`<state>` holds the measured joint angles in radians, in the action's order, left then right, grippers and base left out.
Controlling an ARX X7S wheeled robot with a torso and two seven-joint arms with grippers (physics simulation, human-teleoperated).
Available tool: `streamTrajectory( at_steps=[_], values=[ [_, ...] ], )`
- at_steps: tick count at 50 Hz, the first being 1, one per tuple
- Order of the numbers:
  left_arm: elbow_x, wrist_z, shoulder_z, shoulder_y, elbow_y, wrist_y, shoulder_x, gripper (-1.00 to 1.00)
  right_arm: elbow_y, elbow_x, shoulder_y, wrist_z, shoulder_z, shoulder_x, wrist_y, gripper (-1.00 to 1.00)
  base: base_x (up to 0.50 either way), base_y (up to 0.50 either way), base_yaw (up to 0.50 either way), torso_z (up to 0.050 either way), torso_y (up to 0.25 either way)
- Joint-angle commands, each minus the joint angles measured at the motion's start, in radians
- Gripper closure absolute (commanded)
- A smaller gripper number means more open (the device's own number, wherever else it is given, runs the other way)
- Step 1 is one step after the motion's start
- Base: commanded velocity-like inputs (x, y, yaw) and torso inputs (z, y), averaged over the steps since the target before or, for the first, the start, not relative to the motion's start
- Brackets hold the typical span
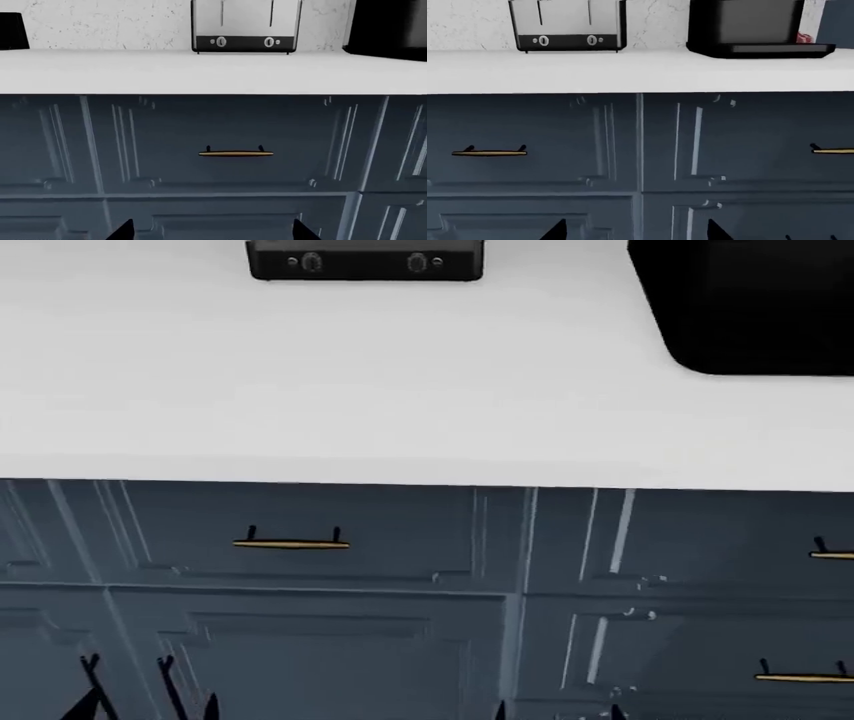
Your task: Open the right drawer.
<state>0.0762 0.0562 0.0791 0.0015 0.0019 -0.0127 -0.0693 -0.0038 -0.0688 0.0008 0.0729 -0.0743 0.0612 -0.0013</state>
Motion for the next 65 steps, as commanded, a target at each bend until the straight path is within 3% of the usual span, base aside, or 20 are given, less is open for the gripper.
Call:
streamTrajectory(
  at_steps=[1,45,65],
  values=[
    [0.02,0.01,0.02,0.0,-0.004,-0.009,-0.015,-1.0,0.005,-0.016,0.0,0.019,-0.018,0.019,-0.001,-1.0,-0.09,-0.5,0.0,0.0,0.0],
    [0.058,0.06,0.075,0.0,0.011,-0.008,-0.057,-1.0,0.019,-0.062,0.01,0.066,-0.066,0.059,-0.017,-1.0,-0.07,-0.5,0.0,0.0,0.0],
    [0.059,0.068,0.097,0.004,0.01,-0.05,-0.075,-1.0,-0.009,-0.069,0.006,0.089,-0.088,0.077,0.005,-1.0,0.0,-0.02,0.0,0.0,0.0]
  ],
)
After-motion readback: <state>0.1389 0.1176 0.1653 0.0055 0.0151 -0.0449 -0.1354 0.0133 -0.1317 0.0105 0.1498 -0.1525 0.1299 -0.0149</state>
